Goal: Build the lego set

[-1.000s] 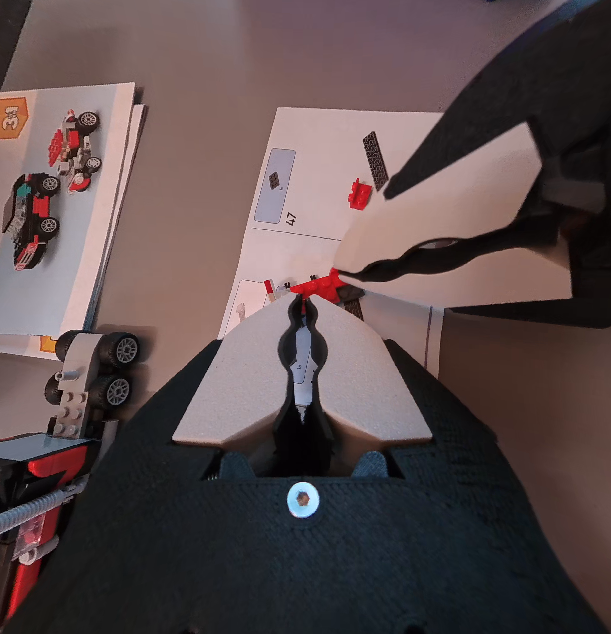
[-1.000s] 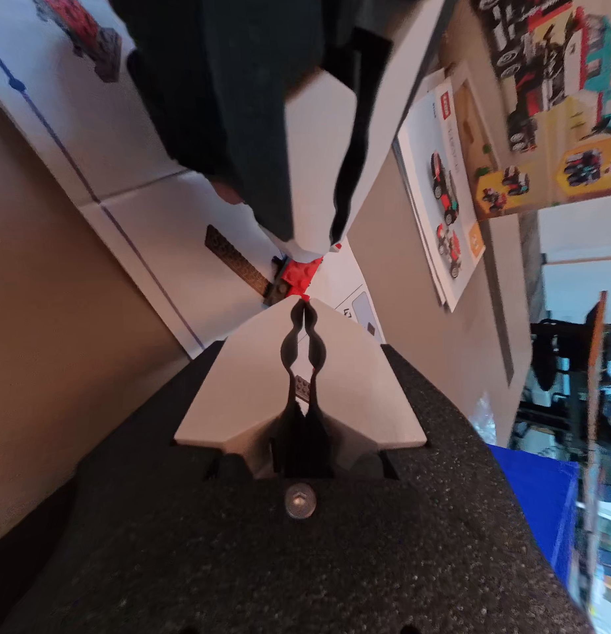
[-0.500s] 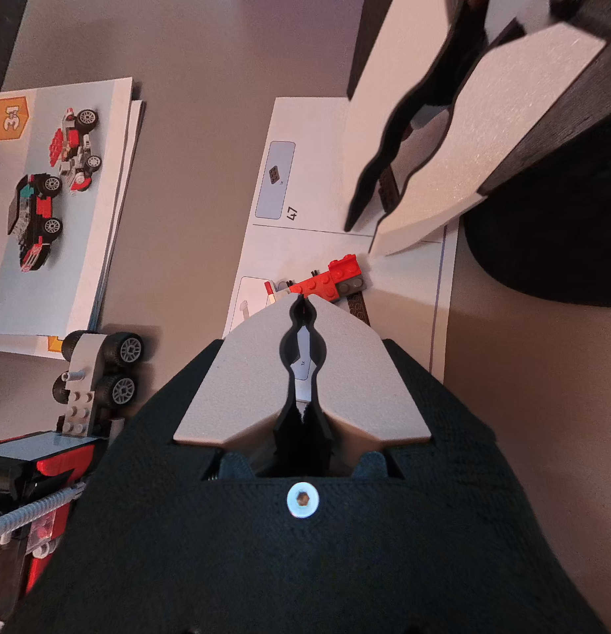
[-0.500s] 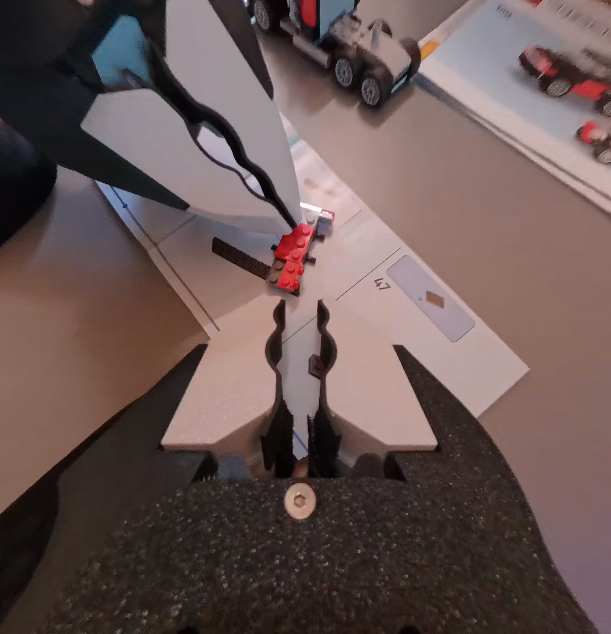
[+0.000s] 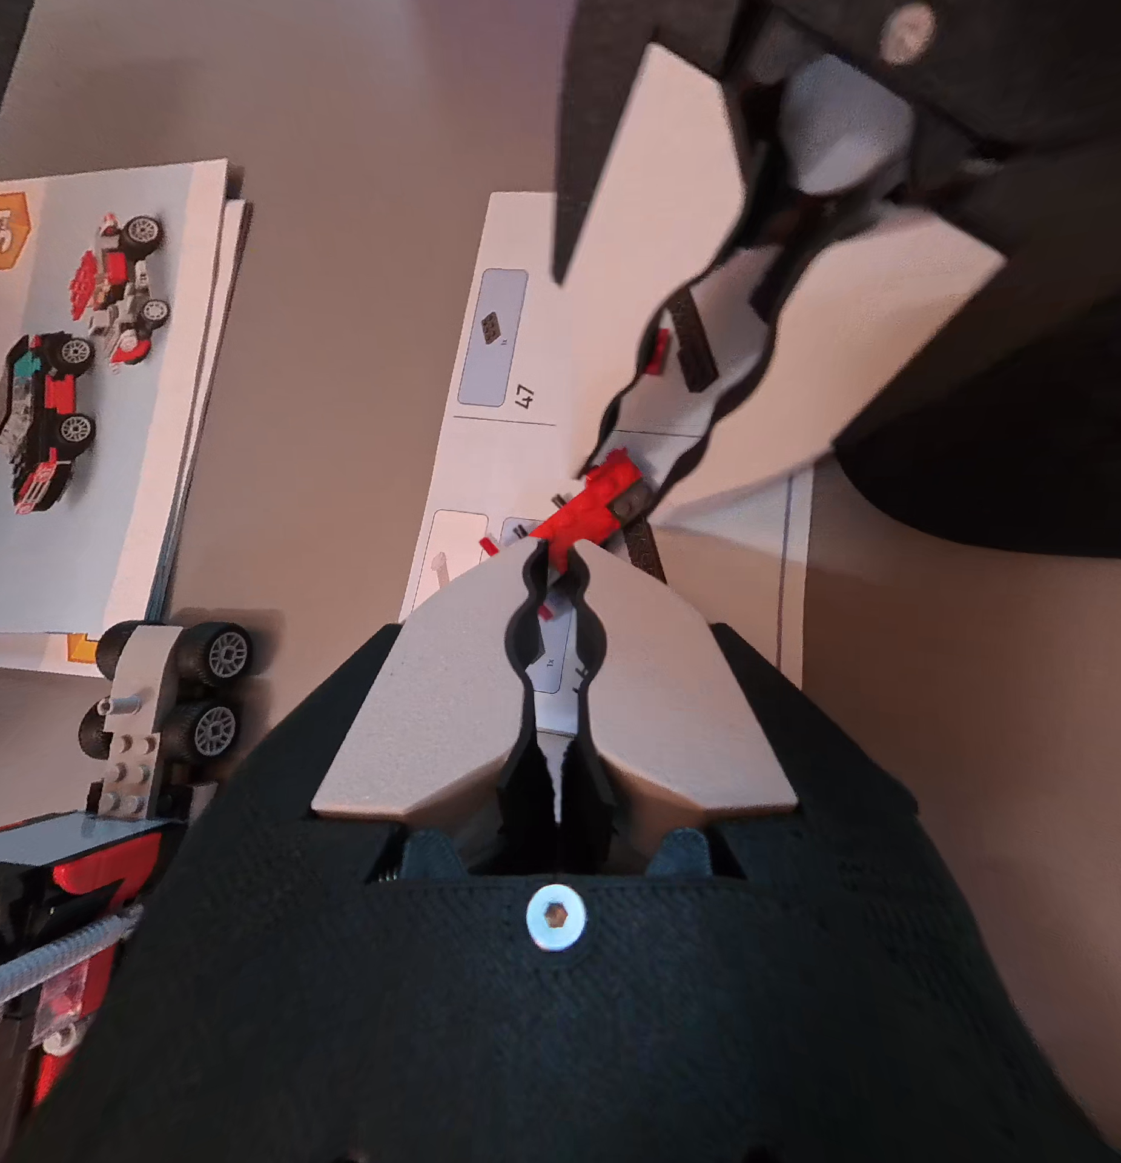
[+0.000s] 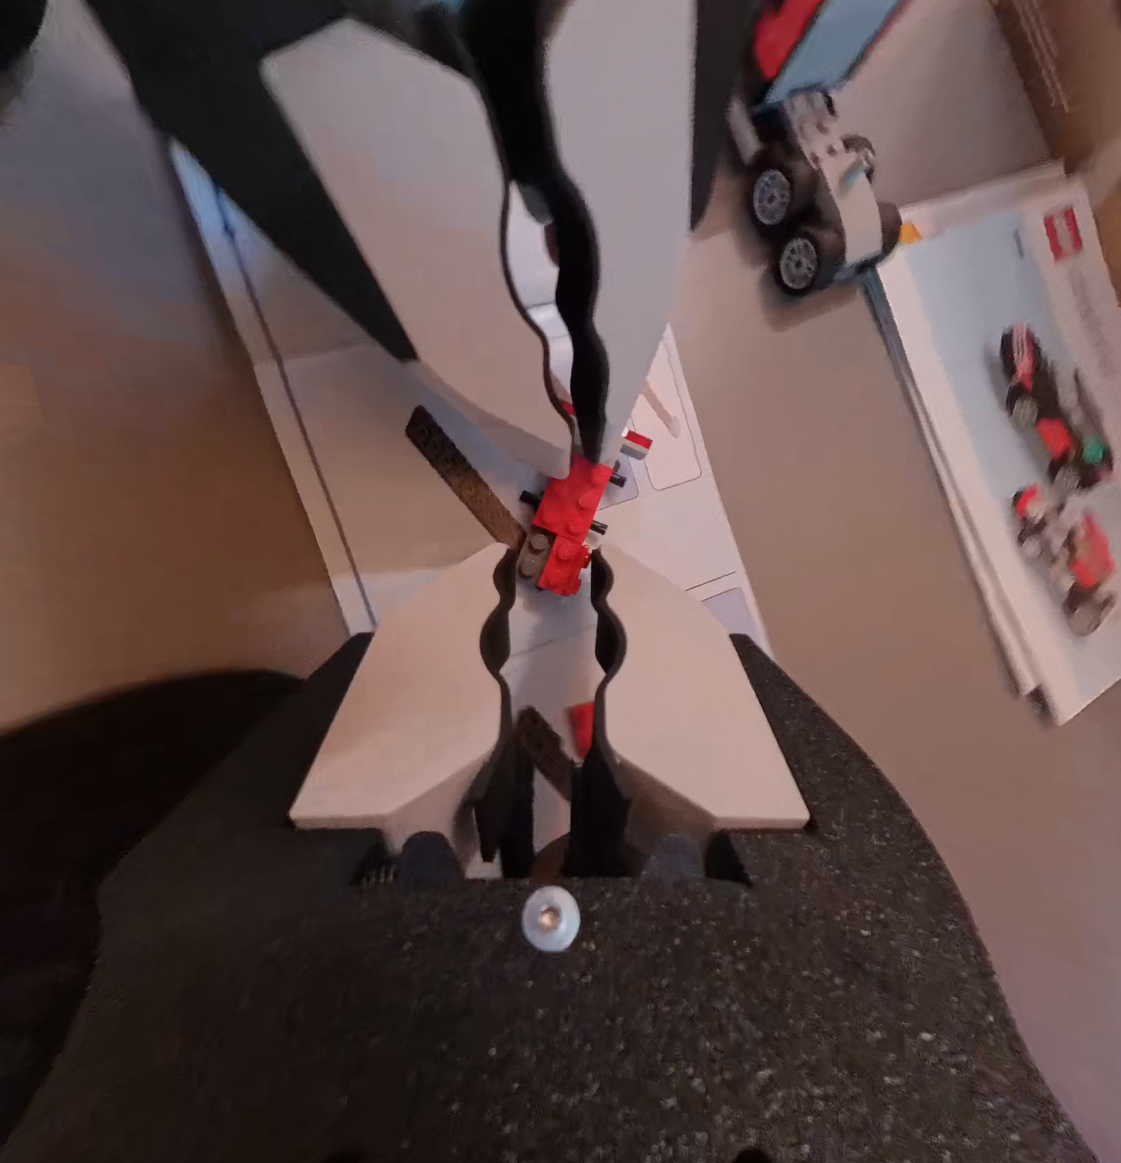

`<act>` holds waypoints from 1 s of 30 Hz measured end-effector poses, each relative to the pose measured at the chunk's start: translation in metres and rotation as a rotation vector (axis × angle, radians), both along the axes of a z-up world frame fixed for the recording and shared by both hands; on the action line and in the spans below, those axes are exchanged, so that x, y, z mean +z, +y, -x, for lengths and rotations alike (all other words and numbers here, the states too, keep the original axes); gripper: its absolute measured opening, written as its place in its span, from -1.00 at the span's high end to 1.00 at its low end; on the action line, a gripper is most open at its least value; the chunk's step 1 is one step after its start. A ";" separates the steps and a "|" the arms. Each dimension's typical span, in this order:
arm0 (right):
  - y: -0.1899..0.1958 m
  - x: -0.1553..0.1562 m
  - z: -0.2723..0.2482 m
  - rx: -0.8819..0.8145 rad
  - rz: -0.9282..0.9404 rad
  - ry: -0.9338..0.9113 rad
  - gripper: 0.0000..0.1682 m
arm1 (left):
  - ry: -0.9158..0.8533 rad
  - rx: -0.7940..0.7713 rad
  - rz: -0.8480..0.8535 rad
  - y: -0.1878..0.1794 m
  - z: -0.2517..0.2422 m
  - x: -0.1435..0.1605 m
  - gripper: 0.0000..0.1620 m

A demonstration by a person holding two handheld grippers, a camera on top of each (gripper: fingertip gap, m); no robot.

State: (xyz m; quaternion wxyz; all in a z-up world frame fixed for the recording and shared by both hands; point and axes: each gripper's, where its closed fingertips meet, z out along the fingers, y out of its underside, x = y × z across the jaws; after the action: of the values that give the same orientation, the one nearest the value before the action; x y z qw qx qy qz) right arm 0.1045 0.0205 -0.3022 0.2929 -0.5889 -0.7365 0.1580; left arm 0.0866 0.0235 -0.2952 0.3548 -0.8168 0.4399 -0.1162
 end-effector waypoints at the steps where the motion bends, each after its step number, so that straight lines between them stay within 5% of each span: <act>1: 0.007 0.000 -0.002 0.064 -0.046 -0.017 0.73 | 0.001 -0.011 -0.007 0.000 0.000 0.001 0.88; 6: 0.026 0.013 -0.019 0.173 0.015 -0.056 0.49 | -0.033 -0.010 -0.046 0.001 0.002 0.013 0.78; 11: 0.023 0.037 -0.053 0.113 0.175 -0.008 0.77 | -0.166 0.014 -0.048 0.004 0.005 0.030 0.77; 18: 0.029 0.012 -0.054 0.052 0.050 -0.148 0.79 | -0.159 0.005 -0.028 0.002 0.002 0.024 0.78; 24: 0.024 -0.006 -0.051 0.022 0.235 -0.214 0.88 | -0.177 -0.024 -0.031 -0.001 -0.002 0.025 0.69; 27: 0.025 0.015 -0.035 -0.039 0.352 -0.022 0.96 | -0.225 -0.018 -0.051 0.001 -0.005 0.032 0.66; 30: 0.028 0.062 -0.008 -0.143 0.533 0.364 0.96 | -0.381 0.042 -0.075 0.007 -0.010 0.051 0.66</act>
State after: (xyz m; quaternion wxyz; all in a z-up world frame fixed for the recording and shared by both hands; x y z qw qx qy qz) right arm 0.1124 0.0486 -0.2399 0.2658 -0.6571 -0.5616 0.4269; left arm 0.0966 0.0304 -0.2439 0.4641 -0.7752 0.3518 -0.2448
